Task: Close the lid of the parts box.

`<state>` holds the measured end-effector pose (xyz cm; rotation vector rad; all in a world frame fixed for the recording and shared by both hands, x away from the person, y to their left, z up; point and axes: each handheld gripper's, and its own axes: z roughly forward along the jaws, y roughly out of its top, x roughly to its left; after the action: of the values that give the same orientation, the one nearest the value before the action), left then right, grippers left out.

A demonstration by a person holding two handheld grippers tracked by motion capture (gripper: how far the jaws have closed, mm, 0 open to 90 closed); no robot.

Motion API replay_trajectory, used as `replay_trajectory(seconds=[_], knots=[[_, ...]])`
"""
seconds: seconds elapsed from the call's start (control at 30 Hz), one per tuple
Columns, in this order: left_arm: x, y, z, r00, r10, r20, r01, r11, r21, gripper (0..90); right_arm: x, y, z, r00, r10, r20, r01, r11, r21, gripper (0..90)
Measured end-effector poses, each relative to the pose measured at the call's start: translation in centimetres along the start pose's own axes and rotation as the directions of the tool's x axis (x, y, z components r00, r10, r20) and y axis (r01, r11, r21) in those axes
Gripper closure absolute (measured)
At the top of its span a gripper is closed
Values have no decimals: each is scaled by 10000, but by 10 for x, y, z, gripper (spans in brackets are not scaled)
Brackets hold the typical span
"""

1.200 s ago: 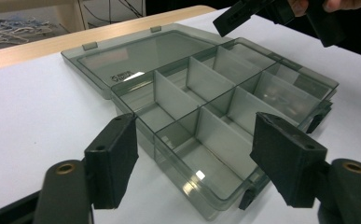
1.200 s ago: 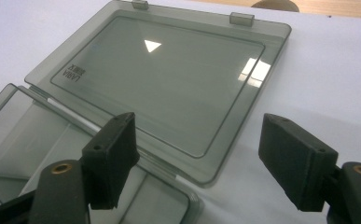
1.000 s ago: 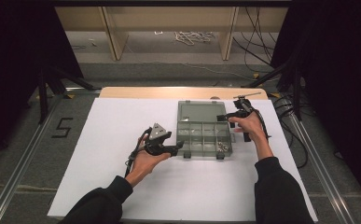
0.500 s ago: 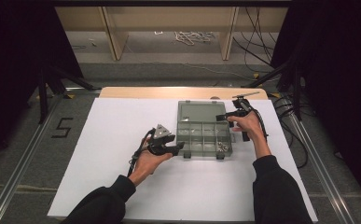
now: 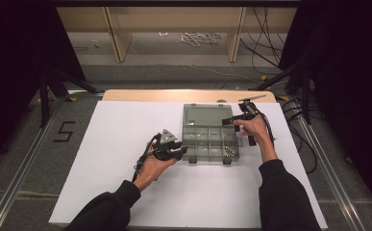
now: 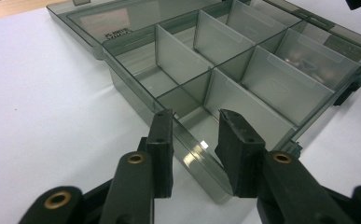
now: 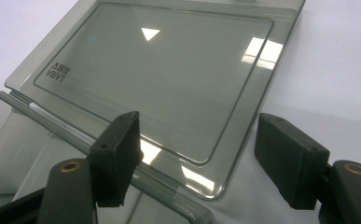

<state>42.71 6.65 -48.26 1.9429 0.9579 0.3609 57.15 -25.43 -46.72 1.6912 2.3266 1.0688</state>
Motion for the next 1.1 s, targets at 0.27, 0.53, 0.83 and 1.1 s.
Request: replay_trajectory(seconds=[0.27,0.53,0.83,1.1], knots=[[-1,1,0,9997,-217,-85,216,9998,-45,686,-1,-1,2,9989,346,-306,-348,9994,-52,318],[-1,1,0,9997,-210,-87,209,9998,-76,699,-2,-2,1,9927,1105,-477,-1096,9937,215,325],[-1,1,0,9999,-136,-82,135,9999,-75,705,-3,-3,2,9901,1214,-700,-1206,9926,157,396],[-1,1,0,10000,-65,-73,65,10000,-66,709,-7,-5,-4,9880,1442,-559,-1460,9888,-306,538]])
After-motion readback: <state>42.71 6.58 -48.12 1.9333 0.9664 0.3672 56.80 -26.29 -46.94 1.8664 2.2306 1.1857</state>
